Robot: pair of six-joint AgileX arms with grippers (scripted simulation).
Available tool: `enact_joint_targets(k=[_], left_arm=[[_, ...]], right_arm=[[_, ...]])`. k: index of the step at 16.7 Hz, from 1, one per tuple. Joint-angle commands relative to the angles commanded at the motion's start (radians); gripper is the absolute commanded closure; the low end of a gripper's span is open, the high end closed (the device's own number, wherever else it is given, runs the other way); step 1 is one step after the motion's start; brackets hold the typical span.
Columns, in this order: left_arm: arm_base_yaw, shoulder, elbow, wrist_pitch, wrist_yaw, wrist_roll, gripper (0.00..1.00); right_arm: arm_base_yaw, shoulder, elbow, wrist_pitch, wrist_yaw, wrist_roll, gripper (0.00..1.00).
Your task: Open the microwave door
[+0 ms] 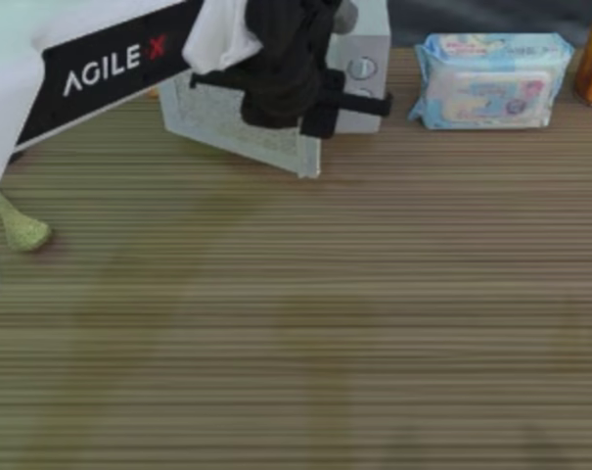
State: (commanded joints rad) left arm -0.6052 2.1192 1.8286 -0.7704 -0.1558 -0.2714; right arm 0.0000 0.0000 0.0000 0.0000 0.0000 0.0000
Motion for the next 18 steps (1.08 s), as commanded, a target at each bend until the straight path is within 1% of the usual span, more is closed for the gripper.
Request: enact_joint_targets(k=[6,13,18], left_arm=[[-0.006,0.001,-0.006,0.002,0.007,-0.001,1.00],[0.024,-0.091,-0.139,0.062,0.065,0.116,1.00],[0.024,-0.092,-0.141,0.063,0.066,0.118,1.00]], right_arm=[[0.000,0.000,0.000,0.000,0.000,0.000,0.00],[0.000,0.000,0.000,0.000,0.000,0.000,0.00],[0.000,0.000,0.000,0.000,0.000,0.000,0.00]])
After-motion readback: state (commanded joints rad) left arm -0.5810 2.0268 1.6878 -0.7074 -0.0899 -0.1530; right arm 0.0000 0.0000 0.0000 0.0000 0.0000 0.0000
